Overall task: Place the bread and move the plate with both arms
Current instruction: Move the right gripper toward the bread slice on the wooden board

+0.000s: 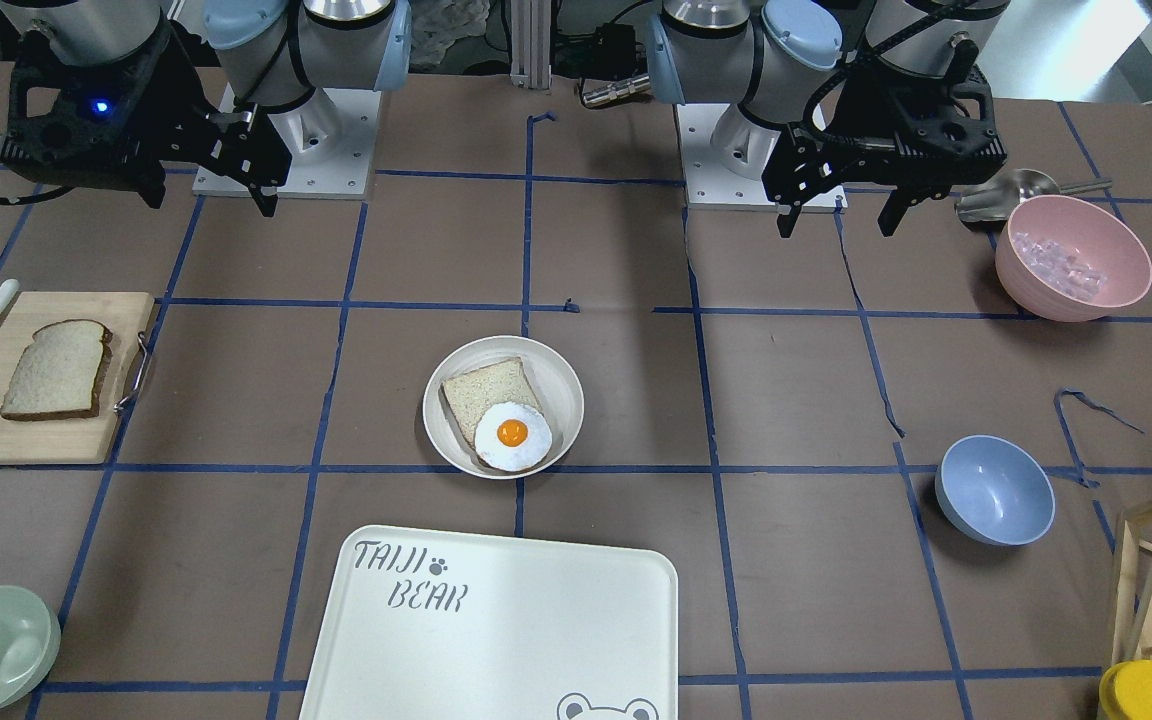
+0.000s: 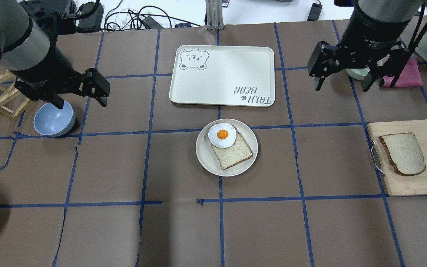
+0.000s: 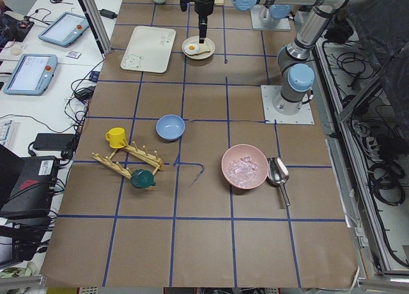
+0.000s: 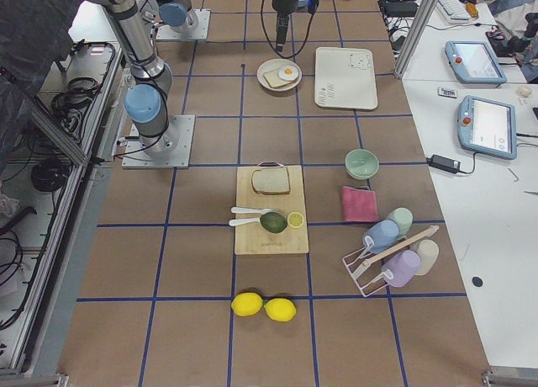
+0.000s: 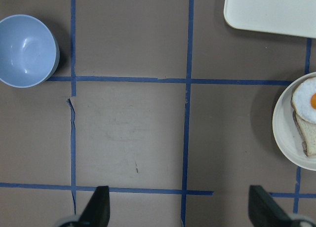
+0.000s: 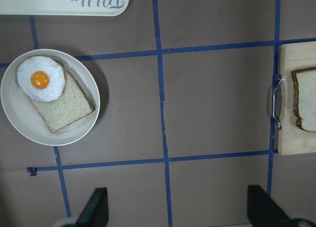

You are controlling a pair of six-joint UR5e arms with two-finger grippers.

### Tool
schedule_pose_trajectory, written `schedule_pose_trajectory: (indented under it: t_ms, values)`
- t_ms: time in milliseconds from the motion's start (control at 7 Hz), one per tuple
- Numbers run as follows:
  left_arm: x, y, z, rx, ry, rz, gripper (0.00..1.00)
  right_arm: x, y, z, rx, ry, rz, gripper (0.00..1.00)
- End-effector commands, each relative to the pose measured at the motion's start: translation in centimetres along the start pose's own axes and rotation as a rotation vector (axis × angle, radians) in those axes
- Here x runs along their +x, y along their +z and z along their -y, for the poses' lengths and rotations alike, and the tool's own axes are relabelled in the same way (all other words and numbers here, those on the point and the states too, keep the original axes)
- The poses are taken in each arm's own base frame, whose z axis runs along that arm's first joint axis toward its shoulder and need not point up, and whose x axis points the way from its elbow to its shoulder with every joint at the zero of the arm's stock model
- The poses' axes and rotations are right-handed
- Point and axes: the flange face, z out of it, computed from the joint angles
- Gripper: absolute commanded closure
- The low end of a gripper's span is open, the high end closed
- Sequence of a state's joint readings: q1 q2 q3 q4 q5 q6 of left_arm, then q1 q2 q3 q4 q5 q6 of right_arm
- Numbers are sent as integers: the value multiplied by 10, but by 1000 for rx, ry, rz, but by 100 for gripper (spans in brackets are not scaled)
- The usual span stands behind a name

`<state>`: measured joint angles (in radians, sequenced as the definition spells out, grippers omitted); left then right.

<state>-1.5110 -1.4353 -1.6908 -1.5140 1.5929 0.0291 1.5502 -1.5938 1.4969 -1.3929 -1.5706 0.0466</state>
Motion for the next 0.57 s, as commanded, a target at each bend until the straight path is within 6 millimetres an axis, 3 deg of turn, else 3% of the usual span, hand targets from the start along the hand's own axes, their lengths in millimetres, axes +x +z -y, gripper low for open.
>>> schedule_pose_trajectory:
  t_ms: [0,143,286,429]
  values:
    - [0,0,1,1,-2,-2,0,3,6,2,-8,-10,-3,0]
    - [0,0,1,4,0,0,0,16,7,3,-11,-4,-97,0]
    - [0,-1,0,5,0,0,0,44,6,7,-8,19,-317,0]
    - [0,-1,0,4,0,1,0,52,17,10,-37,11,-331,0]
